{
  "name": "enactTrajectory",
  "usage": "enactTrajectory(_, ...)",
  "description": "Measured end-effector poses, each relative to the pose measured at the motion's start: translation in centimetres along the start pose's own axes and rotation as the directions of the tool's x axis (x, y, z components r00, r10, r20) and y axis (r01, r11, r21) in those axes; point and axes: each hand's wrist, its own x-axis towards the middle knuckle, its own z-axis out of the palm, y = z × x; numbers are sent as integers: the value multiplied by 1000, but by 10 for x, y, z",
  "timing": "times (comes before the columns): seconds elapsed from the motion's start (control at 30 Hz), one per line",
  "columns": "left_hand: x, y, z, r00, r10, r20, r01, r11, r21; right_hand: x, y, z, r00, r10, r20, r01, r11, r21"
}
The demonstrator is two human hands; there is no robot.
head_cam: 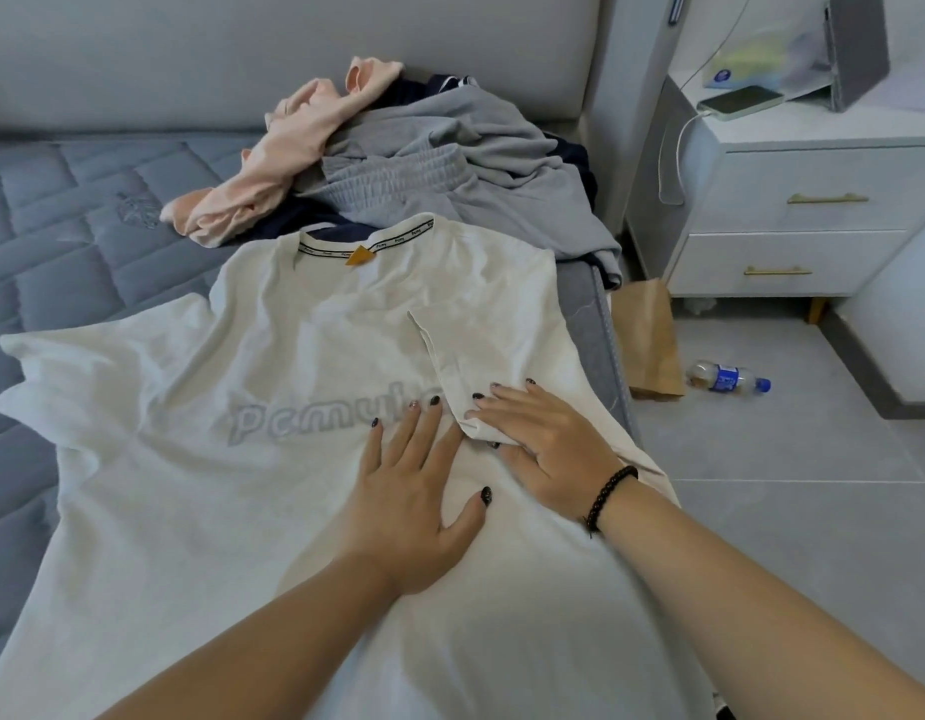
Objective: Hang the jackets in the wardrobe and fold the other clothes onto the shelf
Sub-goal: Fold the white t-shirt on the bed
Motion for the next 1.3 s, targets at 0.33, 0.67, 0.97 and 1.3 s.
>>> enactTrajectory(0.33,-6,-69,-21,872,-468,-145,455,883,-114,-2,-3,0,994,-43,104,59,984,-165)
enactTrajectory(0.67,-48,-243,-51,657,-711,-251,706,697,-125,9,-25,5,997,-31,67,50,954,-295)
enactTrajectory(0.97,-31,-294,-67,142,-942,-305,488,335,-806,136,-114,59,929,331,162,-139,722,-678)
enactTrajectory(1.3,-25,-331,-72,348,-916,-200,553,373,-745,293,-164,181,977,169,126,-120,938,-325)
